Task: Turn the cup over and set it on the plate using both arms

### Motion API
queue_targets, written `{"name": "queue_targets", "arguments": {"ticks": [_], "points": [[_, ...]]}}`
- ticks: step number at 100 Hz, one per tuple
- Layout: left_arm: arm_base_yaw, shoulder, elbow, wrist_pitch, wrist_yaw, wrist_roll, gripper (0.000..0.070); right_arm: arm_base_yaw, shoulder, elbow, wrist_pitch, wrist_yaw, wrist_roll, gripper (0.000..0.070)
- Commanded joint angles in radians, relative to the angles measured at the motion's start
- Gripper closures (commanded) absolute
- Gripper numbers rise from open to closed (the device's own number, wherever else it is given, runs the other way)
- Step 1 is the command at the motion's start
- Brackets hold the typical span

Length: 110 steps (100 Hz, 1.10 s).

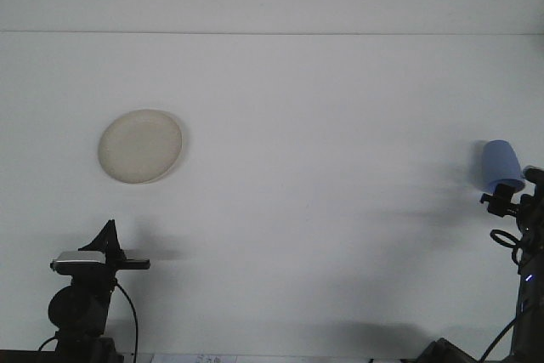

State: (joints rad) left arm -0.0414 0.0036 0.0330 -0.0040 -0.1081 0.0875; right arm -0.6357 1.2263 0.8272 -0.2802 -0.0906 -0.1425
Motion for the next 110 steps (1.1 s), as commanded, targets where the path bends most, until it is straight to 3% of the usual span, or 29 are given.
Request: {"name": "queue_targets", "arguments": {"ticks": [1, 22, 72, 102, 110], "points": [[0.001, -0.001, -0.019, 0.011, -0.004, 0.001, 0.0688, -0.028, 0.035, 0.004, 0.024, -0.038, -0.053, 0.0222], [0.001, -0.001, -0.019, 0.011, -0.004, 0.001, 0.0688, -0.081, 0.123, 0.004, 0.097, -0.124, -0.09, 0.0222], [0.001, -0.001, -0.019, 0.011, -0.004, 0.001, 0.0687, -0.098, 0.349, 0.004, 0.37, -0.175, -0.127, 0.0226], [0.001, -0.001, -0.019, 0.011, -0.004, 0.001, 0.0688, -0.097, 0.487, 0.004, 0.609, -0.266, -0.115, 0.0383], [0.001, 0.0, -0.019, 0.011, -0.004, 0.001, 0.0688, -0.095, 0.522, 0.004, 0.653, -0.31, -0.115, 0.0389]]}}
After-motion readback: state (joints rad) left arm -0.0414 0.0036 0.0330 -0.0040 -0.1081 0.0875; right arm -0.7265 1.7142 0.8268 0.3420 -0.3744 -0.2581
